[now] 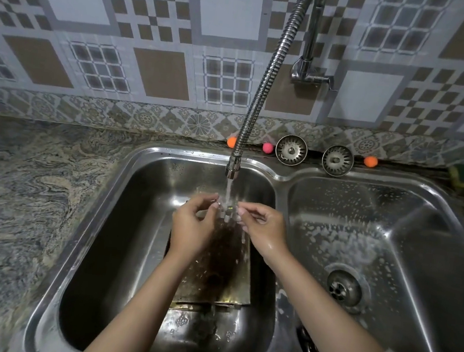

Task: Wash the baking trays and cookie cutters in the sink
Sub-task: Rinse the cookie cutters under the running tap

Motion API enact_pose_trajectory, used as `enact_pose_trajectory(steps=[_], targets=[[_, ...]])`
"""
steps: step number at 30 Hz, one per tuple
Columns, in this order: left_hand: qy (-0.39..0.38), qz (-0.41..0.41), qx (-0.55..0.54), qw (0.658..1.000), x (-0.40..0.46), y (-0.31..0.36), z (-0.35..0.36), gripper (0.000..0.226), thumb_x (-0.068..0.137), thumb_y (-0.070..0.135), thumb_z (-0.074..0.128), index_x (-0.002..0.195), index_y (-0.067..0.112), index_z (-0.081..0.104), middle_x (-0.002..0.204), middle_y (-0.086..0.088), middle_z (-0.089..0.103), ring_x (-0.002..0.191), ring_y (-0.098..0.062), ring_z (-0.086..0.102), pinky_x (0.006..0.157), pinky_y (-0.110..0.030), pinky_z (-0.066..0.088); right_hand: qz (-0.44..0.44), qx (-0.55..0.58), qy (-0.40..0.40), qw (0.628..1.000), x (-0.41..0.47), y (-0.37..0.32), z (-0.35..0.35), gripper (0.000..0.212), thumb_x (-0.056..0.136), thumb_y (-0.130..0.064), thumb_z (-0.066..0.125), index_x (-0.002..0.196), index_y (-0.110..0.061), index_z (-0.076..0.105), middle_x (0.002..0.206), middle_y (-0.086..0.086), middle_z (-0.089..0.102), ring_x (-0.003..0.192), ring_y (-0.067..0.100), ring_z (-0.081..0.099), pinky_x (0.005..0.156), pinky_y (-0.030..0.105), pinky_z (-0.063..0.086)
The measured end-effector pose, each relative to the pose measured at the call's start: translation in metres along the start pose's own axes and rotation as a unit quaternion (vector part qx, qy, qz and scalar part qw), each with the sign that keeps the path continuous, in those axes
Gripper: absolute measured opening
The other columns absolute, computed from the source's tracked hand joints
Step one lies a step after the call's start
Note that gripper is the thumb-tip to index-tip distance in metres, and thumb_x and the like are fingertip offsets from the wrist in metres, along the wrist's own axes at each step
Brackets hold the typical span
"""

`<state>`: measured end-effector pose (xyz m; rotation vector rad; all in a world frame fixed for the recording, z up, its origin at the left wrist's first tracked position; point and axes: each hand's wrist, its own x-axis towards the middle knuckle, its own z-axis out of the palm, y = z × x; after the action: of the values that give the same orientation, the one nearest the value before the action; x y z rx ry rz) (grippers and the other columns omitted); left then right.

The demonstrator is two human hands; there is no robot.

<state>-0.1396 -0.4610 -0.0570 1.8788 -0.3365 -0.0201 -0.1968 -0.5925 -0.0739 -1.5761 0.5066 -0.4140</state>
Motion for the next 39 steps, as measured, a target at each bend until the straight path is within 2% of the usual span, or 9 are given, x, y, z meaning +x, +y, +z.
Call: enact_pose_trajectory(steps=[7,10,18,21,23,28,33,36,39], targets=[[-0.063,-0.038,-0.048,0.996,0.004,0.001,0.021,0.018,0.087,0.005,0.065,0.098,0.016,0.072,0.085,0.000,0.073,0.060,0.001,0.063,0.055,-0.014,0.048,0.001,-0.005,0.025,1.000,0.000,-0.002,-0.031,0.020,0.085,-0.009,0.068,0.087,-0.028,0.071,0.089,-0.001,0.073,0.086,0.016,0.071,0.085,0.033,0.057],[-0.061,-0.045,-0.050,0.996,0.005,0.002,0.025,0.018,0.086,0.007,0.066,0.099,0.016,0.073,0.089,-0.001,0.074,0.067,-0.005,0.064,0.062,-0.019,0.050,-0.001,-0.004,0.031,1.000,0.001,-0.001,-0.035,0.022,0.085,-0.010,0.069,0.084,-0.032,0.071,0.088,-0.001,0.074,0.084,0.016,0.071,0.082,0.031,0.057],[-0.051,-0.012,-0.038,0.998,0.008,0.001,0.002,0.024,0.086,0.001,0.065,0.106,0.012,0.071,0.094,0.001,0.073,0.077,0.004,0.067,0.067,-0.013,0.053,0.003,0.007,0.006,1.000,0.003,-0.005,-0.013,0.016,0.085,-0.007,0.068,0.088,-0.022,0.073,0.085,0.000,0.073,0.077,0.010,0.070,0.070,0.020,0.055],[-0.035,-0.019,-0.045,0.998,0.011,-0.002,-0.010,0.026,0.085,0.001,0.065,0.105,0.016,0.070,0.097,-0.004,0.073,0.081,-0.008,0.070,0.074,-0.031,0.059,0.004,0.017,-0.005,1.000,0.004,-0.009,0.000,0.013,0.086,-0.004,0.067,0.090,-0.015,0.073,0.081,-0.001,0.070,0.070,0.007,0.068,0.064,0.017,0.053],[-0.029,-0.023,-0.048,0.998,0.012,-0.004,-0.017,0.026,0.085,0.004,0.066,0.104,0.021,0.070,0.096,-0.002,0.074,0.088,-0.019,0.071,0.080,-0.045,0.058,0.004,0.016,-0.012,1.000,0.005,-0.012,0.007,0.016,0.085,-0.006,0.068,0.084,-0.022,0.072,0.079,-0.003,0.070,0.072,0.009,0.068,0.066,0.019,0.053],[-0.030,-0.019,-0.059,0.998,0.010,0.002,-0.021,0.027,0.085,0.004,0.067,0.105,0.022,0.069,0.096,0.000,0.073,0.091,-0.017,0.070,0.080,-0.044,0.058,-0.009,-0.003,-0.024,1.000,0.004,-0.017,0.003,0.015,0.083,-0.008,0.071,0.085,-0.023,0.073,0.081,-0.005,0.071,0.080,0.012,0.069,0.076,0.026,0.057],[-0.125,0.017,-0.089,0.988,-0.006,0.019,-0.012,0.030,0.086,-0.001,0.063,0.112,0.015,0.068,0.100,0.001,0.072,0.083,-0.004,0.069,0.069,-0.015,0.053,-0.019,-0.017,-0.039,0.999,-0.012,-0.028,-0.042,0.017,0.083,-0.007,0.070,0.089,-0.023,0.073,0.086,-0.006,0.074,0.083,0.010,0.070,0.073,0.022,0.056],[-0.203,0.002,-0.050,0.978,-0.022,0.006,-0.011,0.034,0.085,0.006,0.066,0.116,0.021,0.067,0.103,0.004,0.072,0.093,-0.011,0.069,0.079,-0.027,0.056,-0.027,-0.052,-0.041,0.997,-0.035,-0.035,-0.086,0.019,0.082,-0.004,0.069,0.090,-0.022,0.072,0.082,-0.008,0.074,0.076,0.009,0.071,0.069,0.020,0.056],[-0.316,-0.038,0.016,0.948,-0.039,-0.019,-0.016,0.026,0.084,0.011,0.069,0.106,0.025,0.068,0.098,0.002,0.072,0.092,-0.012,0.068,0.089,-0.034,0.055,-0.005,-0.110,-0.027,0.994,-0.060,-0.030,-0.135,0.019,0.082,-0.002,0.069,0.090,-0.019,0.072,0.083,-0.006,0.074,0.070,0.013,0.071,0.066,0.020,0.057]])
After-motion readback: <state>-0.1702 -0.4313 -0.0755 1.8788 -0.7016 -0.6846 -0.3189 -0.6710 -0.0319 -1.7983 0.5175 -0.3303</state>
